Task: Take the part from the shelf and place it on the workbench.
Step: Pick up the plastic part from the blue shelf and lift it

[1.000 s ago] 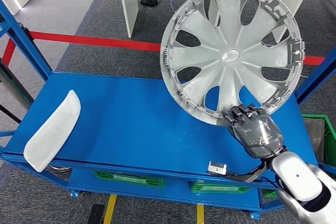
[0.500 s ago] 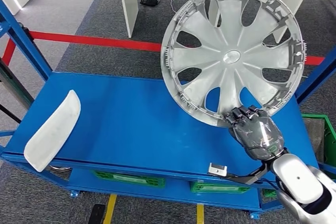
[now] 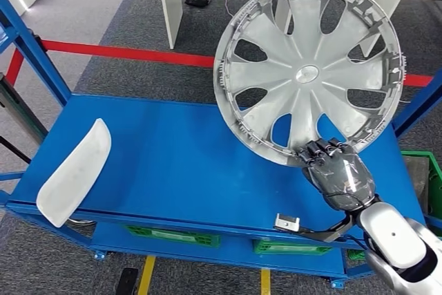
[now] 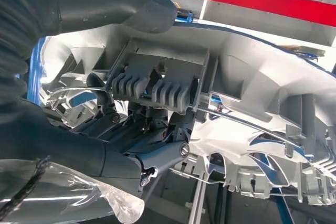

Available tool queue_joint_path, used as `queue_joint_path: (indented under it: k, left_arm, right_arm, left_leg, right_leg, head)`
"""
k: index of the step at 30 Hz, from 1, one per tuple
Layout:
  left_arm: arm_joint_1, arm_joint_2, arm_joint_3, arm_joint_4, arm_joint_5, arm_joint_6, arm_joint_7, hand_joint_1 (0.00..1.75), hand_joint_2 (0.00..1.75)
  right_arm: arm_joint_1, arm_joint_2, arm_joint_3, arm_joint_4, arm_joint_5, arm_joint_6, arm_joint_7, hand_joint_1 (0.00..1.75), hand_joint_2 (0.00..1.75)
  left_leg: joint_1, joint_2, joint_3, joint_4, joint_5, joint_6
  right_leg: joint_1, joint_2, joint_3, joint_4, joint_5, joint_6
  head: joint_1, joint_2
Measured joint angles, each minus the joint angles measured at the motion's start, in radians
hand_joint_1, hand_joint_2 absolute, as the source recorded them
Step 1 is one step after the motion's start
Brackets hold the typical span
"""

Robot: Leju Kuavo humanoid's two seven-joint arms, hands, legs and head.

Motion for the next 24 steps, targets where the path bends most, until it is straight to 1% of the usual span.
queue_joint_path:
  k: [1,3,4,5,6,7,8,9,10,11,12,13,14,15,16,17,18,19,20,21,22,23,24]
  left_arm:
    - [-0.001,-0.001,0.000,0.000,0.000,0.000,0.000,0.00,1.75]
    - [-0.002,-0.003,0.000,0.000,-0.001,0.000,0.000,0.00,1.75]
    - [-0.002,-0.003,0.000,0.000,-0.002,-0.001,0.000,0.00,1.75]
    - [-0.002,-0.004,0.000,0.000,-0.002,-0.001,0.001,0.00,1.75]
    - [-0.002,-0.005,0.000,0.000,-0.002,-0.002,0.001,0.00,1.75]
    - [-0.002,-0.005,0.000,0.000,-0.002,-0.004,0.001,0.00,1.75]
    - [-0.002,-0.006,0.000,0.000,-0.002,-0.006,0.001,0.00,1.75]
    - [-0.003,-0.006,0.000,0.000,-0.002,-0.008,0.002,0.00,1.75]
    - [-0.003,-0.006,0.001,0.000,-0.002,-0.009,0.002,0.00,1.75]
    - [-0.003,-0.006,0.001,0.000,-0.002,-0.009,0.002,0.00,1.75]
    - [-0.003,-0.006,0.001,0.000,-0.002,-0.010,0.002,0.00,1.75]
    - [-0.003,-0.005,0.001,0.000,-0.002,-0.010,0.002,0.00,1.75]
    - [-0.002,-0.005,0.001,0.000,-0.002,-0.010,0.002,0.00,1.75]
    - [-0.002,-0.005,0.001,0.000,-0.002,-0.010,0.002,0.00,1.75]
    - [-0.002,-0.005,0.001,0.000,-0.002,-0.009,0.002,0.00,1.75]
    - [-0.002,-0.005,0.001,0.000,-0.002,-0.009,0.002,0.00,1.75]
    - [-0.002,-0.005,0.001,0.000,-0.002,-0.008,0.002,0.00,1.75]
    - [-0.002,-0.005,0.001,0.000,-0.003,-0.008,0.002,0.00,1.75]
    - [-0.002,-0.005,0.001,0.000,-0.003,-0.008,0.002,0.00,1.75]
    - [-0.003,-0.005,0.001,0.000,-0.003,-0.008,0.002,0.00,1.75]
    - [-0.003,-0.005,0.001,0.000,-0.004,-0.007,0.002,0.00,1.75]
    - [-0.004,-0.004,0.001,0.000,-0.004,-0.007,0.002,0.00,1.75]
    - [-0.005,-0.004,0.001,0.000,-0.005,-0.006,0.002,0.00,1.75]
  right_arm:
    - [0.001,-0.001,-0.001,0.000,0.000,-0.001,0.000,1.75,1.75]
    - [0.004,-0.002,-0.001,0.000,0.001,-0.002,-0.001,1.75,1.75]
    - [0.007,-0.003,-0.001,0.000,0.001,-0.002,-0.001,1.75,1.75]
    - [0.010,-0.003,-0.001,0.000,0.001,-0.002,-0.001,1.75,1.75]
    - [0.012,-0.004,-0.001,0.000,0.001,-0.002,-0.001,1.75,1.75]
    - [0.013,-0.005,-0.002,0.000,0.001,-0.002,-0.001,1.75,1.75]
    - [0.014,-0.006,-0.002,0.000,0.001,-0.002,-0.001,1.75,1.75]
    - [0.014,-0.006,-0.002,0.000,0.001,-0.003,-0.001,1.75,1.75]
    - [0.014,-0.007,-0.003,-0.001,0.001,-0.003,-0.001,1.75,1.75]
    - [0.015,-0.007,-0.003,-0.002,0.001,-0.004,-0.001,1.75,1.75]
    - [0.016,-0.008,-0.003,-0.003,0.002,-0.004,-0.001,1.75,1.75]
    - [0.017,-0.008,-0.004,-0.004,0.002,-0.005,-0.001,1.75,1.75]
    - [0.017,-0.008,-0.004,-0.004,0.002,-0.005,-0.001,1.75,1.75]
    - [0.017,-0.008,-0.005,-0.004,0.002,-0.005,-0.001,1.75,1.75]
    - [0.018,-0.008,-0.005,-0.005,0.002,-0.005,-0.001,1.75,1.75]
    - [0.018,-0.008,-0.006,-0.005,0.002,-0.006,-0.001,1.75,1.75]
    - [0.019,-0.008,-0.006,-0.005,0.003,-0.006,-0.001,1.75,1.75]
    - [0.020,-0.008,-0.006,-0.005,0.003,-0.007,-0.001,1.75,1.75]
    - [0.022,-0.008,-0.006,-0.005,0.003,-0.007,-0.001,1.75,1.75]
    - [0.023,-0.008,-0.006,-0.005,0.003,-0.007,-0.001,1.75,1.75]
    - [0.024,-0.008,-0.006,-0.005,0.003,-0.007,-0.001,1.75,1.75]
    - [0.024,-0.008,-0.006,-0.006,0.003,-0.007,-0.001,1.75,1.75]
    - [0.024,-0.008,-0.006,-0.006,0.003,-0.007,0.000,1.75,1.75]
  left_leg:
    - [0.001,0.001,0.000,-0.005,0.004,0.004]
    - [-0.002,0.001,-0.006,-0.005,0.008,0.008]
    - [-0.004,0.001,-0.010,-0.004,0.010,0.008]
    - [-0.005,0.001,-0.013,-0.003,0.012,0.007]
    - [-0.005,0.001,-0.017,-0.001,0.014,0.006]
    - [-0.005,0.001,-0.020,0.003,0.015,0.004]
    - [-0.004,0.001,-0.024,0.007,0.016,0.001]
    - [-0.005,0.000,-0.029,0.012,0.018,-0.004]
    - [-0.006,-0.001,-0.034,0.016,0.020,-0.010]
    - [-0.007,-0.001,-0.038,0.019,0.024,-0.017]
    - [-0.007,-0.002,-0.042,0.020,0.029,-0.025]
    - [-0.006,-0.003,-0.044,0.021,0.033,-0.032]
    - [-0.005,-0.002,-0.049,0.026,0.026,-0.039]
    - [-0.003,-0.002,-0.057,0.045,0.005,-0.046]
    - [-0.001,-0.001,-0.070,0.083,-0.032,-0.052]
    - [0.002,0.000,-0.087,0.142,-0.079,-0.058]
    - [0.004,0.000,-0.104,0.208,-0.122,-0.062]
    - [0.006,0.000,-0.114,0.262,-0.151,-0.065]
    - [0.007,0.000,-0.112,0.290,-0.161,-0.066]
    - [0.008,0.000,-0.093,0.282,-0.151,-0.065]
    - [0.007,0.000,-0.056,0.237,-0.128,-0.061]
    - [0.006,0.000,-0.008,0.167,-0.106,-0.055]
    - [0.004,0.000,0.039,0.094,-0.093,-0.048]
  right_leg:
    - [0.000,-0.001,-0.020,0.045,-0.032,-0.001]
    - [0.002,-0.002,-0.074,0.176,-0.101,-0.003]
    - [0.003,-0.002,-0.093,0.227,-0.118,-0.003]
    - [0.003,-0.002,-0.097,0.246,-0.117,-0.003]
    - [0.003,-0.002,-0.082,0.225,-0.096,-0.004]
    - [0.003,-0.003,-0.049,0.169,-0.065,-0.005]
    - [0.003,-0.004,-0.010,0.101,-0.042,-0.006]
    - [0.005,-0.003,0.024,0.044,-0.025,-0.008]
    - [0.007,-0.002,0.044,0.007,-0.018,-0.010]
    - [0.009,-0.001,0.050,-0.005,-0.019,-0.013]
    - [0.012,0.000,0.047,-0.004,-0.014,-0.017]
    - [0.011,0.000,0.041,-0.004,-0.010,-0.024]
    - [0.010,-0.002,0.035,-0.004,-0.004,-0.033]
    - [0.009,-0.004,0.029,-0.005,0.003,-0.043]
    - [0.008,-0.006,0.021,-0.006,0.011,-0.052]
    - [0.009,-0.008,0.012,-0.006,0.019,-0.058]
    - [0.010,-0.009,0.002,-0.005,0.026,-0.061]
    - [0.012,-0.010,-0.009,-0.005,0.034,-0.061]
    - [0.013,-0.010,-0.020,-0.004,0.042,-0.061]
    - [0.014,-0.011,-0.030,-0.004,0.049,-0.060]
    - [0.016,-0.011,-0.039,-0.003,0.057,-0.058]
    - [0.017,-0.011,-0.047,-0.003,0.064,-0.056]
    - [0.018,-0.011,-0.053,-0.003,0.072,-0.052]
  head:
    - [0.001,0.000]
    - [0.001,0.000]
    - [0.000,0.000]
    - [0.000,0.000]
    - [0.000,0.000]
    - [0.000,0.000]
    - [0.000,0.000]
    - [0.000,0.000]
    - [0.000,0.000]
    - [0.000,0.000]
    - [-0.001,0.000]
    - [0.000,0.000]
    - [-0.001,0.000]
    - [-0.002,0.000]
    - [-0.004,0.000]
    - [-0.006,0.000]
    - [-0.006,0.000]
    - [-0.006,0.000]
    - [-0.006,0.000]
    - [-0.007,0.000]
    - [-0.007,0.000]
    - [-0.007,0.000]
    - [-0.006,0.000]
